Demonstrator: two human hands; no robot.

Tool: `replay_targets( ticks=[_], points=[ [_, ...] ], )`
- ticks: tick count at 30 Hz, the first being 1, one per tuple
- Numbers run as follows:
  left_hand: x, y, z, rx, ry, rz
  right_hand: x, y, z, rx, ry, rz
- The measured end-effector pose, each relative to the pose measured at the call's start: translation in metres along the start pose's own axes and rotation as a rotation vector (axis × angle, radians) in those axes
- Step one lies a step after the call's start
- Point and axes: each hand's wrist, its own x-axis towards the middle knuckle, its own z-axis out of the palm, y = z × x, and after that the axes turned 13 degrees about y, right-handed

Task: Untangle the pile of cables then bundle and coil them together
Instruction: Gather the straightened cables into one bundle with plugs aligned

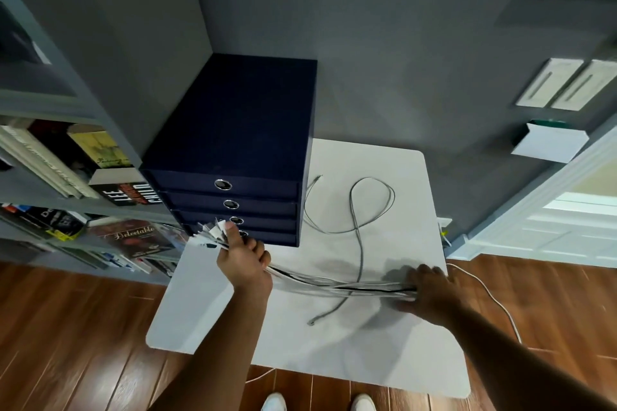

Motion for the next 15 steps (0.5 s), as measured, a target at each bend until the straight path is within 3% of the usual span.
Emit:
replay_targets(
  ticks=[3,6,10,15],
  points=[
    [-0.007,-0.001,-0.001,0.057,-0.12,0.034,0.012,-0.026,-0.022,0.2,-0.086,-0.107],
    [-0.015,0.0,-0.002,0.112,-0.251,0.006,0.025,-0.06,-0.032,0.457,0.015,-0.166],
    [-0.018,0.005,-0.007,0.193,-0.445,0.021,0.034,-0.09,-0.02,0.247,-0.136,-0.328],
    [-0.026,0.002,-0.01,0.346,-0.571,0.06,0.022,-0.102,-0.01,0.116,-0.176,-0.325]
  ],
)
